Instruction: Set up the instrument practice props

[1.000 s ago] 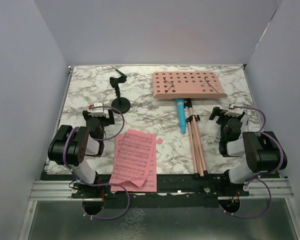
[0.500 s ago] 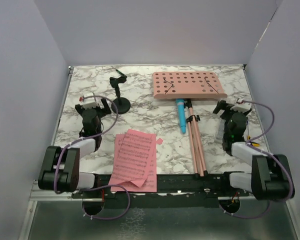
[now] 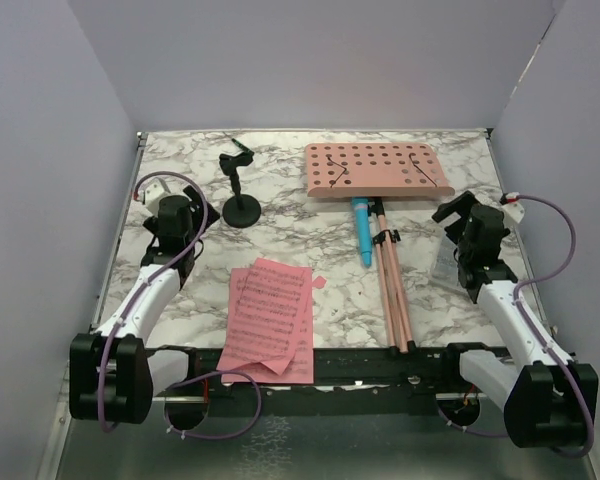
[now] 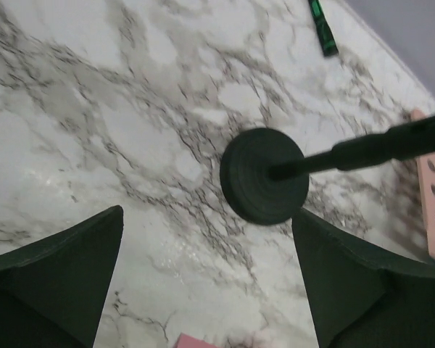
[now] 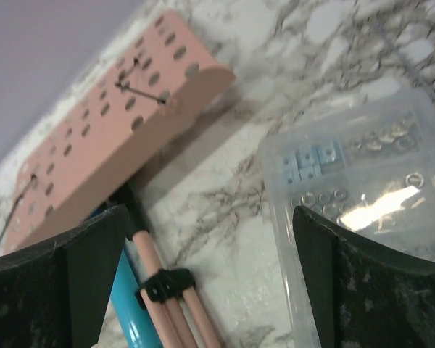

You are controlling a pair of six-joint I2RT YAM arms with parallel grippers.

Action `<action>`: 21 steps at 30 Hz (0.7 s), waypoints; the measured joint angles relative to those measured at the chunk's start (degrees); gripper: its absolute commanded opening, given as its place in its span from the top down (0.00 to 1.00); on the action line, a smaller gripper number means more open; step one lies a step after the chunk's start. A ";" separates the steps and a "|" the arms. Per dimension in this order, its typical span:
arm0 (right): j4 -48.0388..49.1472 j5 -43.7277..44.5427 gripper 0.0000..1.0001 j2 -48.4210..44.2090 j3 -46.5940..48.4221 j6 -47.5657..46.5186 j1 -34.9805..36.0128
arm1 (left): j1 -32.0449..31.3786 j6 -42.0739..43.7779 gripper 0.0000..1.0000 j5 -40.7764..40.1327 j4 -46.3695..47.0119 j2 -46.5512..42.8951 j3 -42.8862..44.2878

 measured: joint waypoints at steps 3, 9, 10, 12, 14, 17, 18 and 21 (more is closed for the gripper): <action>-4.00 -5.62 0.00 1.42 -0.04 0.20 0.00 | -0.04 -0.39 0.01 7.96 -2.23 1.88 -0.28; -4.81 -18.71 0.00 0.55 -2.91 -0.17 -0.02 | -5.38 -0.20 0.01 17.94 -2.34 1.97 -3.41; -4.94 -20.52 0.00 0.55 -3.39 -0.39 -0.02 | -7.02 -0.13 0.01 18.25 -2.43 1.97 -3.52; -5.44 -23.91 0.00 1.07 -3.63 -1.09 -0.02 | -11.61 -0.07 0.01 18.60 -2.54 1.92 -3.56; -5.46 -26.91 0.00 1.92 -3.63 -1.81 -0.02 | -16.52 -0.04 0.01 18.71 -2.49 1.88 -3.56; -5.46 -32.26 0.00 4.15 -3.63 -3.43 -0.02 | -23.61 0.26 0.01 17.79 -2.80 2.03 -3.10; -5.55 -33.83 0.00 4.94 -3.63 -3.91 -0.02 | -25.49 0.42 0.01 17.18 -2.84 2.32 -2.54; -5.55 -37.55 0.00 6.62 -3.63 -5.01 -0.02 | -31.50 1.18 0.01 14.62 -2.60 5.49 1.27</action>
